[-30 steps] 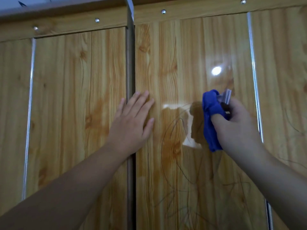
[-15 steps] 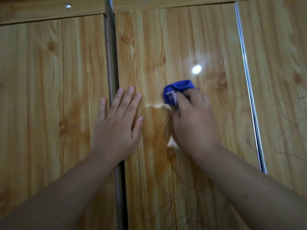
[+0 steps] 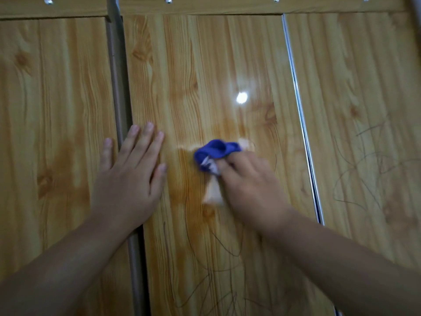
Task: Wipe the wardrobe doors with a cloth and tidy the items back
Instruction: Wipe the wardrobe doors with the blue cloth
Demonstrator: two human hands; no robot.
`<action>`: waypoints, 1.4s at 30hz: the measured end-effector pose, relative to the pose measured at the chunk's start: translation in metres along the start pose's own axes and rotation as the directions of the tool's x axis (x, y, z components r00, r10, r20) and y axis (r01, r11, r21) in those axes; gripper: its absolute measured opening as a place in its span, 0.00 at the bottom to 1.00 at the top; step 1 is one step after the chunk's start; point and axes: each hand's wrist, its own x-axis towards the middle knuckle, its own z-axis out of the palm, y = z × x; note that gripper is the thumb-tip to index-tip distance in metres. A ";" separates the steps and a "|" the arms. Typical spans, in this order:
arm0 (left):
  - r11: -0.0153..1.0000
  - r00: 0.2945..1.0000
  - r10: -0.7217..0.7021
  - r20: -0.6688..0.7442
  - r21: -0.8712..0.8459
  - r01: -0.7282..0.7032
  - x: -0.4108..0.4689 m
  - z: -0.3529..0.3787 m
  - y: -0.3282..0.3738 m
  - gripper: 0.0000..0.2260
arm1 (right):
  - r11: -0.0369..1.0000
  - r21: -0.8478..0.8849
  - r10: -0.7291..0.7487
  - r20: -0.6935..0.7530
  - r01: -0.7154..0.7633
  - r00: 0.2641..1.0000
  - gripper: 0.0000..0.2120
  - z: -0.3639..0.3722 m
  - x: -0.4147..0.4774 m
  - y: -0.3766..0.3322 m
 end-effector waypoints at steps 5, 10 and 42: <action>1.000 1.000 0.002 -0.006 -0.012 -0.002 -0.001 0.001 0.001 0.27 | 0.955 -0.095 0.281 -0.001 -0.280 0.960 0.11 -0.023 0.015 0.067; 1.000 1.000 0.005 -0.021 -0.016 -0.006 -0.002 0.001 0.002 0.26 | 0.907 -0.016 0.419 -0.038 -0.420 0.907 0.06 -0.029 0.031 0.039; 1.000 0.999 0.025 -0.045 -0.012 -0.025 -0.004 0.000 0.003 0.26 | 0.873 0.107 0.484 -0.088 -0.475 0.870 0.02 -0.026 -0.031 0.068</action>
